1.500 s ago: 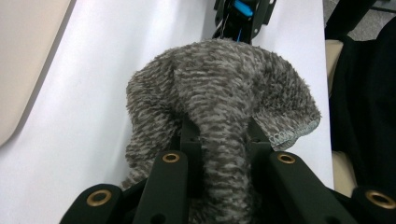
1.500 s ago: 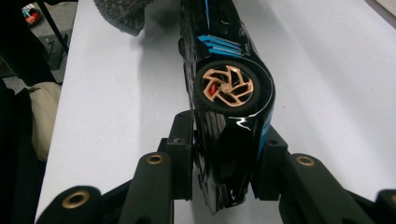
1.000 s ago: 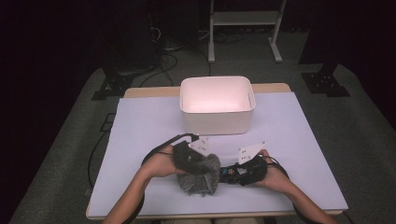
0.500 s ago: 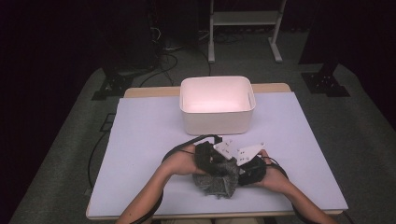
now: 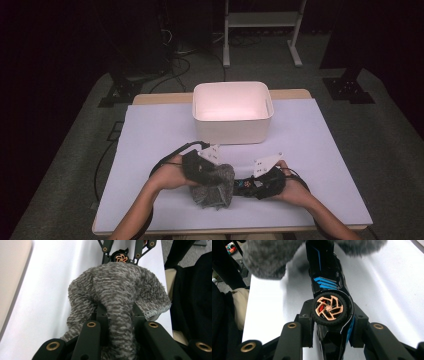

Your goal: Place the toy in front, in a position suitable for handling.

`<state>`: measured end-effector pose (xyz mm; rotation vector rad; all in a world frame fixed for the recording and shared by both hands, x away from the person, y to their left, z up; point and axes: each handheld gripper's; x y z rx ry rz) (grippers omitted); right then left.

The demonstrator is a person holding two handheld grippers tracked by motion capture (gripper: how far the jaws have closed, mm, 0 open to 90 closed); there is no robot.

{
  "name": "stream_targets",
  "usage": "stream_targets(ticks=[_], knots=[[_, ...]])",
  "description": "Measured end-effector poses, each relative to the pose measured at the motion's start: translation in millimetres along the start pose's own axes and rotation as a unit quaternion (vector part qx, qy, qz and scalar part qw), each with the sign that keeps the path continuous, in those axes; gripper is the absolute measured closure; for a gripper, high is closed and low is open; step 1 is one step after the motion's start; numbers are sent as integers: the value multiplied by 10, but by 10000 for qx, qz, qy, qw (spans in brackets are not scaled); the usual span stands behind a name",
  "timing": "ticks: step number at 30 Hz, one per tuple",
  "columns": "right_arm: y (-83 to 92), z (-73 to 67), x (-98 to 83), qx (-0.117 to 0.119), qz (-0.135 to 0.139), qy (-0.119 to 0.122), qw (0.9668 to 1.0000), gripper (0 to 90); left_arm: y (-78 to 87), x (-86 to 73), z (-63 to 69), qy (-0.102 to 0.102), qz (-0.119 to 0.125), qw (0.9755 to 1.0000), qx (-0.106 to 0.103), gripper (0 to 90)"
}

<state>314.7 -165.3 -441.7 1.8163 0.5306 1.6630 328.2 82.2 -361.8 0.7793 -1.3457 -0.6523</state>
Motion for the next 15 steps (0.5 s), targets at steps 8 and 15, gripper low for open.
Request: stream_targets(ticks=[8,15], knots=[[-26,19,17,42,-50,5,10000,614,212,-167,-45,159,127,9997,145,756],[-47,32,37,90,-100,-19,9999,608,325,-324,-44,311,229,9990,225,756]])
Point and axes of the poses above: each handheld gripper's, and its own axes: y roughly backward along the jaws, x roughly out of its top, z roughly to its right, and after that the axes turned 4 degrees about y, right-handed
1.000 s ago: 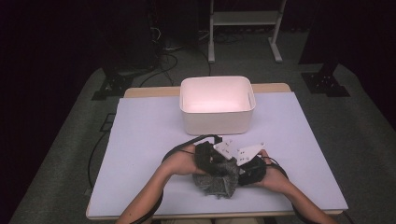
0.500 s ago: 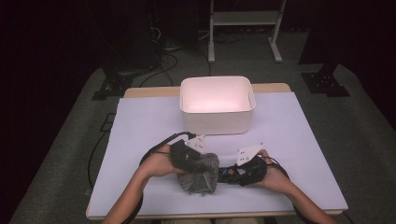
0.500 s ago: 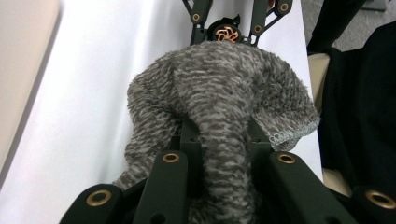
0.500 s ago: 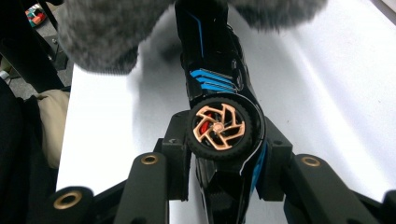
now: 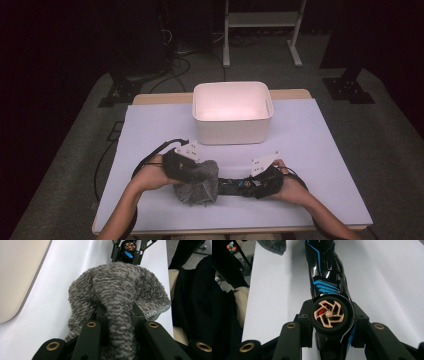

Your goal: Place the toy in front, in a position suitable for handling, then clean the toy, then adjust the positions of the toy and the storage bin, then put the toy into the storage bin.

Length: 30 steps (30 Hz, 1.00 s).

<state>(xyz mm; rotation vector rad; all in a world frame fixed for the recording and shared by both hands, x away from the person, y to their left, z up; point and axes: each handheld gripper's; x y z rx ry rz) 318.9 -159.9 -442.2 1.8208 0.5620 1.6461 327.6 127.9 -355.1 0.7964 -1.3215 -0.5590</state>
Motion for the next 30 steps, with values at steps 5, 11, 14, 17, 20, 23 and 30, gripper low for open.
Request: stream_targets(ticks=[5,11,14,17,20,23,30], knots=[[-10,-6,26,1,-76,40,10000,605,31,-3,33,17,161,9999,-18,756],[-14,8,28,41,-86,0,10000,603,21,6,17,-1,133,9999,-44,756],[-20,13,30,68,-80,-25,9999,601,18,8,8,11,134,9999,-51,756],[-20,10,39,70,-101,-35,9999,588,14,17,18,-14,105,9999,-71,756],[-16,11,74,130,-109,-40,9998,554,25,23,18,-17,116,9999,-65,756],[-23,16,112,159,-250,0,9996,518,24,29,21,-39,99,9999,-69,756],[-39,18,182,267,-482,-95,9984,442,-21,10,20,-22,111,9999,-125,756]])
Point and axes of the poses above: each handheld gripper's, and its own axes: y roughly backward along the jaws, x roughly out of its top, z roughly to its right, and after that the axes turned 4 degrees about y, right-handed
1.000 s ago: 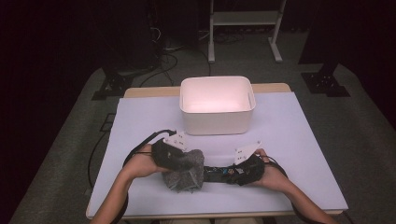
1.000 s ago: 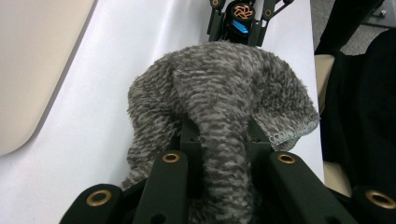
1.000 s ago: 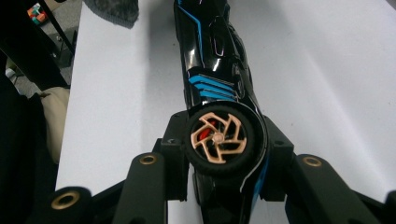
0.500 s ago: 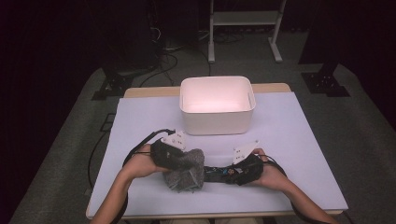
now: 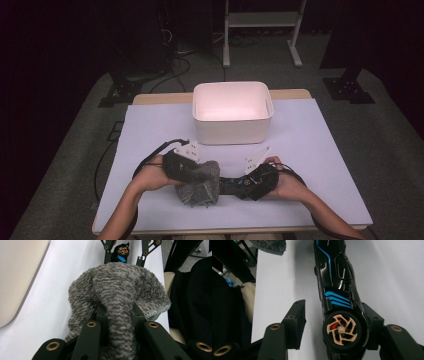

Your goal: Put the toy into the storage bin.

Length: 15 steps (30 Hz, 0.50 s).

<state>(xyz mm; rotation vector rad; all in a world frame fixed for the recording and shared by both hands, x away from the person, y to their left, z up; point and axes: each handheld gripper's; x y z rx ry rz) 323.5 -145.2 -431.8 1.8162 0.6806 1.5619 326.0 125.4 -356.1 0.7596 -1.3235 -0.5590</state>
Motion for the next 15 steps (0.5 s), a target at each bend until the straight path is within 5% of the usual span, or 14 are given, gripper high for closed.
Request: stream_targets(ticks=[6,15], knots=[[-12,-6,-2,-39,-69,-22,10000,442,-106,44,23,-49,27,9999,-118,756],[1,-23,-119,-170,127,5,9998,574,-652,538,129,-607,-235,9967,-489,756]])
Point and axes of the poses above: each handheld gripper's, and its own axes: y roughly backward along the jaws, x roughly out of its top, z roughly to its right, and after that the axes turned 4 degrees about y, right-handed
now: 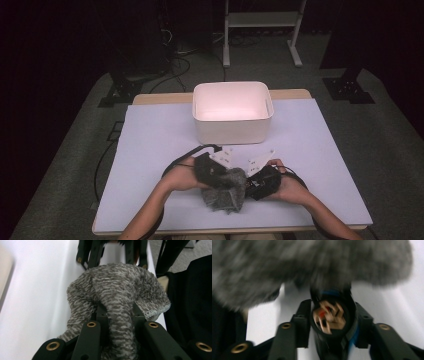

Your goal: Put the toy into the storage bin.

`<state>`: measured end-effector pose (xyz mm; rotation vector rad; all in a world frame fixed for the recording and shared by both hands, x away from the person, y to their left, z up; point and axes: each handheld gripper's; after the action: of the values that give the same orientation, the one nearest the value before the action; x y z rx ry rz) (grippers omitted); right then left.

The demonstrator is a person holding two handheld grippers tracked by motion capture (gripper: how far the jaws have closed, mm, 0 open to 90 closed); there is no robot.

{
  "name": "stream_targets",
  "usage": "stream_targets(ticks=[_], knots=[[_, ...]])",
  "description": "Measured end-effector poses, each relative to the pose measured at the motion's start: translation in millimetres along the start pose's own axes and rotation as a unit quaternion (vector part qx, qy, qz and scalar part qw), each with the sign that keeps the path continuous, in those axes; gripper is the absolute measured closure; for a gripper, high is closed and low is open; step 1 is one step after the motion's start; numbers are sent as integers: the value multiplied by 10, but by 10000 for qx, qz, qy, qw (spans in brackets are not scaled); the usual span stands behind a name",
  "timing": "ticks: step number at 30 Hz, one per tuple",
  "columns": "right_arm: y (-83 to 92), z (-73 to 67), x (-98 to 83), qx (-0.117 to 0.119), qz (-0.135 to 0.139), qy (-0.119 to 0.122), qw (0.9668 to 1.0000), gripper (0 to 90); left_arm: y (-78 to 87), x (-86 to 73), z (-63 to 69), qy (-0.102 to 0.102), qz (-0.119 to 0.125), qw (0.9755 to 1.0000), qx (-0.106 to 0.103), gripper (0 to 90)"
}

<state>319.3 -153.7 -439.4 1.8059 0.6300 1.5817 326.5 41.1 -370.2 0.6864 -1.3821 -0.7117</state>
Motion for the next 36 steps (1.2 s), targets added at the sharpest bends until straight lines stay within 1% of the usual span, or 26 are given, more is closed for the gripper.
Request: stream_targets(ticks=[1,2,3,5,7,8,11,13,15,17,19,20,21,23,25,26,27,29,32,34,36], knots=[[18,1,-39,-19,63,-61,10000,577,-35,47,-2,-41,-25,10000,-23,756],[33,7,-72,-33,113,-94,9999,584,-93,124,-3,-116,-102,9999,-55,756],[57,14,-119,-32,207,-209,9996,591,-135,182,-8,-178,-150,9997,-60,755],[92,15,-173,-45,298,-311,9991,600,-209,280,-15,-240,-181,9995,-114,755],[111,15,-209,-56,316,-342,9989,597,-269,335,-16,-315,-269,9991,-122,755],[118,15,-222,-62,314,-341,9989,585,-269,339,-22,-322,-286,9990,-121,755],[136,14,-238,-53,345,-395,9986,544,-205,282,-33,-235,-185,9995,-132,755],[143,22,-232,-32,351,-406,9986,506,-101,205,-34,-172,-136,9998,-40,755],[142,25,-212,-42,333,-360,9988,475,15,112,-31,-77,-68,9999,44,755],[151,15,-171,10,317,-323,9990,449,143,-4,-26,34,50,9999,101,755],[157,7,-120,20,344,-227,9991,402,266,-130,-20,161,176,9995,187,755],[158,3,-88,49,318,-242,9992,388,312,-176,-21,206,204,9993,216,755],[155,6,-64,42,279,-201,9994,379,375,-250,-19,291,258,9989,258,754],[135,8,20,-9,176,-130,9998,354,455,-358,-14,384,306,9982,339,754],[115,11,104,-61,66,9,10000,347,503,-437,-5,457,327,9977,389,754],[105,10,139,-60,28,29,10000,347,525,-485,2,514,360,9972,405,754],[85,11,197,-60,-58,115,9999,346,544,-524,6,556,358,9969,427,754],[42,10,294,-36,-254,218,9994,345,565,-567,4,574,346,9967,447,753],[-49,16,435,27,-607,380,9974,354,595,-617,6,630,381,9962,466,753],[-109,23,517,93,-798,421,9959,385,612,-636,7,644,387,9960,477,753],[-181,34,577,122,-1007,499,9936,415,612,-648,13,677,389,9958,481,753]])
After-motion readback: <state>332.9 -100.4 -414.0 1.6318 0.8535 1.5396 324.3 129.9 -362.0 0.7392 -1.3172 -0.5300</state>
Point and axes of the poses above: each handheld gripper's, and its own axes: y roughly backward along the jaws, x roughly out of its top, z roughly to its right, and after that the axes turned 4 degrees about y, right-handed
